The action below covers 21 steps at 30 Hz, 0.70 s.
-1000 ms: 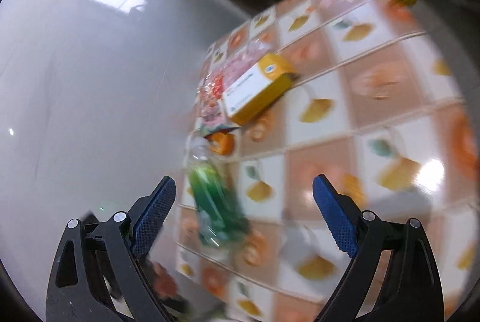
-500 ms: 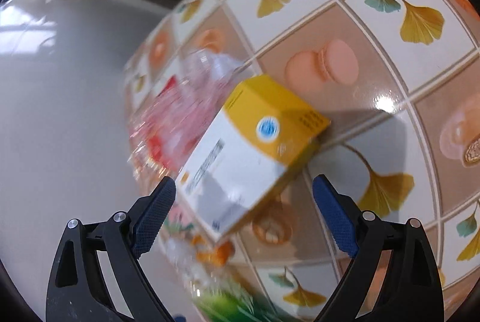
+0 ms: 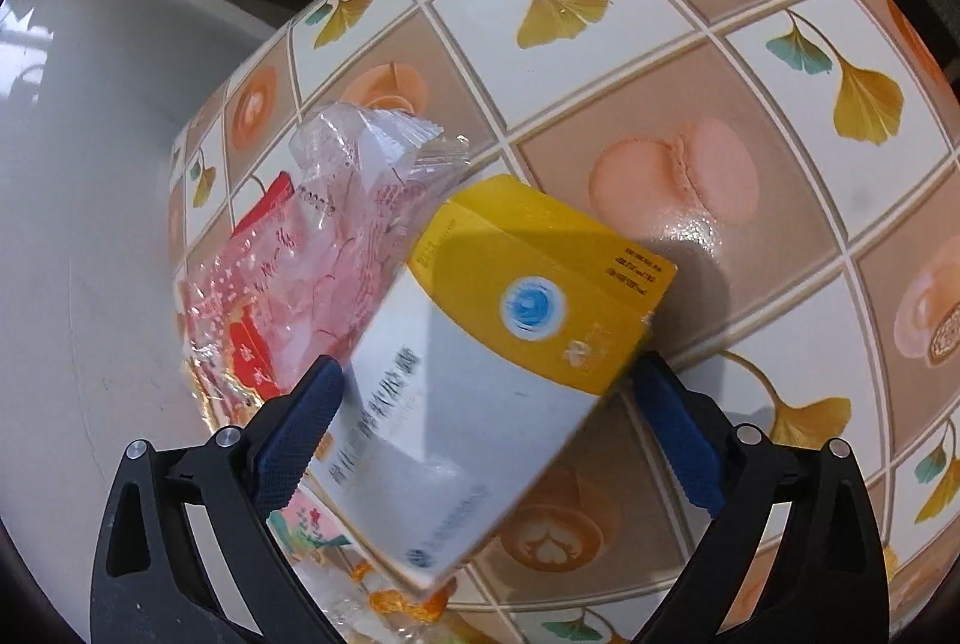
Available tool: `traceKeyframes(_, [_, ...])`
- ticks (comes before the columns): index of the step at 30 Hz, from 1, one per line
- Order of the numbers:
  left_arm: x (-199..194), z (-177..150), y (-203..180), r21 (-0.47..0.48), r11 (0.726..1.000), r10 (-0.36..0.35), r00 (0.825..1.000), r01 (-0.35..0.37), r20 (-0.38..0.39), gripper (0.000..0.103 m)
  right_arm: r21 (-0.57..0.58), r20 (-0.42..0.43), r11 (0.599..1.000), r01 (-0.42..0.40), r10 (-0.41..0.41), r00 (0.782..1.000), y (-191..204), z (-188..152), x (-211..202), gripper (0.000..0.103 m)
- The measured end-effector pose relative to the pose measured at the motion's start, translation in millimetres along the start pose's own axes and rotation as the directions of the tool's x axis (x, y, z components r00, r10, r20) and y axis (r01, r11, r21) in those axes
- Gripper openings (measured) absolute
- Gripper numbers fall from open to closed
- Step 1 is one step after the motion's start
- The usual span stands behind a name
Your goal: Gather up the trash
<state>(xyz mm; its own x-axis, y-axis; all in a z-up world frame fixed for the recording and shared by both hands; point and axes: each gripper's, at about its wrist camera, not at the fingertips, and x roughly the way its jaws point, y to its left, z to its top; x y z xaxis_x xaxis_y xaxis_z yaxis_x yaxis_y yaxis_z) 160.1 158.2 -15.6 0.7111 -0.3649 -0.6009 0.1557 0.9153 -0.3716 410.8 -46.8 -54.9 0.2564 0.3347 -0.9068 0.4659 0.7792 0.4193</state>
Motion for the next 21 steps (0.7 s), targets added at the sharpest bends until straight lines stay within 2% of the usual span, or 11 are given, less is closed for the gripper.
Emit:
traceKeyframes(4, [2, -1, 2, -0.01, 1.0, -0.006, 1.0, 0.006, -0.003, 0.09, 0.018, 0.01, 1.0, 0.014, -0.014, 1.0, 5, 5, 1, 0.094])
traceKeyframes(7, [4, -2, 4, -0.016, 1.0, -0.002, 1.0, 0.002, -0.008, 0.09, -0.01, 0.012, 0.999, 0.044, -0.044, 0.999, 10, 6, 6, 0.096])
traceKeyframes(11, [5, -4, 4, -0.014, 1.0, -0.015, 1.0, 0.015, -0.027, 0.09, -0.133, 0.029, 0.989, 0.067, -0.063, 0.998, 21, 5, 10, 0.094])
traceKeyframes(16, [10, -9, 3, -0.007, 1.0, -0.028, 0.998, 0.028, -0.059, 0.09, -0.279, 0.021, 0.958, 0.066, -0.063, 0.998, 10, -4, 4, 0.089])
traceKeyframes(21, [21, -11, 2, -0.027, 0.999, -0.033, 0.996, 0.031, -0.084, 0.09, -0.454, 0.01, 0.887, 0.083, -0.089, 0.996, -2, -21, -6, 0.088])
